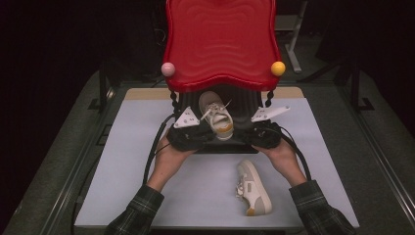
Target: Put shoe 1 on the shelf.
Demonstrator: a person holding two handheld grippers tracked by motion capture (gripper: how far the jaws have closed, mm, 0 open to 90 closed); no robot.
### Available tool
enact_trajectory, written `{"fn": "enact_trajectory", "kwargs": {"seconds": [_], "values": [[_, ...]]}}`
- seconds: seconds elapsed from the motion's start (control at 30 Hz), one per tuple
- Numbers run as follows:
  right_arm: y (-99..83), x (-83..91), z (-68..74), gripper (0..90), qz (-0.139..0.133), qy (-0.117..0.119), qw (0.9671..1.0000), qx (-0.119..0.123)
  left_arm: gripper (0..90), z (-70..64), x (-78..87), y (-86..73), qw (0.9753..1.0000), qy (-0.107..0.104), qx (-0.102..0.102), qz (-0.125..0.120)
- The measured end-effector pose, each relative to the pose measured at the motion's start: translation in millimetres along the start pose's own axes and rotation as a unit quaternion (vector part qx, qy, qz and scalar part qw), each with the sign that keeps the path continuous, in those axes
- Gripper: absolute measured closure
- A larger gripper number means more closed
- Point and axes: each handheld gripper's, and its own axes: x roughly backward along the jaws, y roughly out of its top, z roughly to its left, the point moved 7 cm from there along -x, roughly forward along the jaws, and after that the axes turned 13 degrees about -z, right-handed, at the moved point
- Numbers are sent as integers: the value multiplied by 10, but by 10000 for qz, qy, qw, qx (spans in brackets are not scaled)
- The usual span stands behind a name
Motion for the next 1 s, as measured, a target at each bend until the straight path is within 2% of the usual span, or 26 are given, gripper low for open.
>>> {"fn": "enact_trajectory", "kwargs": {"seconds": [0.03,0.2,0.3,0.5,0.53,0.57,0.67,1.0], "values": [[14,-34,23,898,61,5,9999,108,589,28,31,0,10000,55,15,-17],[63,-103,60,898,10,75,9999,136,605,81,88,32,9998,182,0,-95],[106,-142,70,898,-35,34,9999,106,607,145,114,49,9992,338,120,-181],[158,-251,61,898,-56,-21,10000,54,611,246,122,56,9974,642,206,-267],[158,-251,61,898,-56,-21,10000,54,611,246,122,56,9974,642,206,-267],[174,-298,49,898,-58,-63,9999,55,633,275,123,53,9968,714,224,-265],[186,-349,34,898,-78,-111,9999,44,654,296,112,47,9956,898,167,-230],[166,-411,8,898,-83,-214,9997,30,658,300,80,44,9927,1203,7,-129]]}}
